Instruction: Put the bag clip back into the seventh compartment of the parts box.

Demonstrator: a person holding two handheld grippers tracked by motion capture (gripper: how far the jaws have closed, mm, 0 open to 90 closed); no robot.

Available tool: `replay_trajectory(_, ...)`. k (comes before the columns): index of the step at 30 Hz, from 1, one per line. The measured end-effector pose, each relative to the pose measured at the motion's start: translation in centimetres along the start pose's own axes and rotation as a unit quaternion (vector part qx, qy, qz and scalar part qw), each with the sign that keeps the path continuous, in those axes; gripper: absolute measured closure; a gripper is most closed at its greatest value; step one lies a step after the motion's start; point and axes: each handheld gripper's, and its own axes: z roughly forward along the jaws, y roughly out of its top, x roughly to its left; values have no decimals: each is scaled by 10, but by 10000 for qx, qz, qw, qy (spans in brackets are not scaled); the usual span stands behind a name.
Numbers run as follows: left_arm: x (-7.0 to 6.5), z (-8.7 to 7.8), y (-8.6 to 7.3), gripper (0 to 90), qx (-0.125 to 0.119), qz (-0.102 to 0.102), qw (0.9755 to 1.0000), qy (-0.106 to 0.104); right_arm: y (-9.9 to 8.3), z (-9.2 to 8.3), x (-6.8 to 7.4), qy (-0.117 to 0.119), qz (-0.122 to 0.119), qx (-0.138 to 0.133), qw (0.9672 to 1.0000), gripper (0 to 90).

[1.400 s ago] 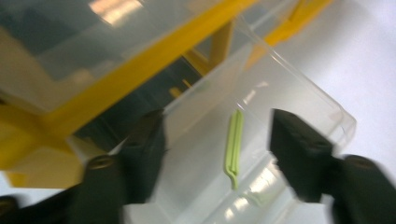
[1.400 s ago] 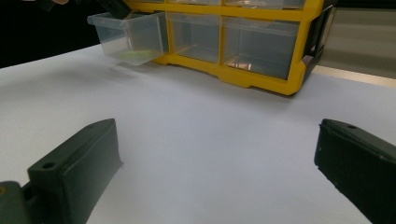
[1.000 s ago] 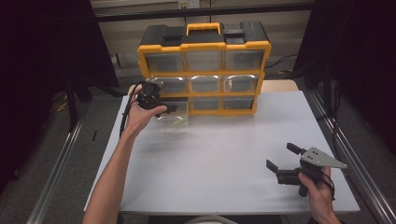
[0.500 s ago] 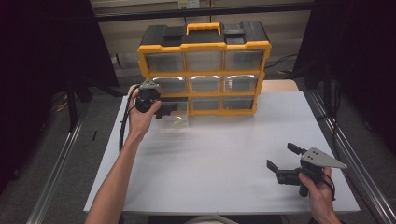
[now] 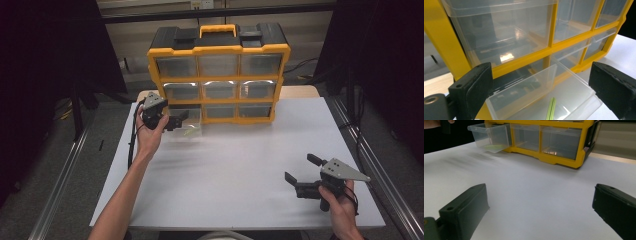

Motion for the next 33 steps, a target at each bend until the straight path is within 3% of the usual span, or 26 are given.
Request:
replay_trajectory(5, -5, -7, -3, 56, -240, 72, 9997, 18, 0, 1, -1, 9, -15, 4, 10000, 0)
replay_trajectory(6, -7, -8, -5, 56, -280, 9, 9996, -19, 0, 1, -1, 11, -14, 4, 10000, 0)
replay_trajectory(10, -14, -13, -10, 56, -277, 190, 9994, -48, 0, 0, 0, 14, -13, -3, 10000, 0)
replay_trajectory(13, -19, -16, -16, 56, -348, 166, 9993, -28, 0, 0, -1, 2, -18, 3, 10000, 0)
replay_trajectory(16, -22, -19, -22, 48, -360, -28, 9993, -104, 0, 1, -1, 3, -16, 5, 10000, 0)
replay_trajectory(18, -23, -21, -25, 48, -289, 162, 9994, -136, 0, 1, 0, -2, -28, 5, 10000, 0)
replay_trajectory(19, -26, -22, -27, 46, -269, 81, 9995, -118, 0, 1, 0, -17, -30, -1, 10000, 0)
replay_trajectory(24, -33, -30, -34, 44, -226, 204, 9995, -25, 0, 2, 0, -19, -29, 5, 10000, 0)
replay_trajectory(26, -35, -33, -39, 44, -261, 171, 9994, -114, 0, 2, 0, -27, -24, -1, 10000, 0)
replay_trajectory(33, -41, -42, -49, 44, -294, 15, 9995, -60, 0, 2, 0, -43, -15, -35, 10000, 1)
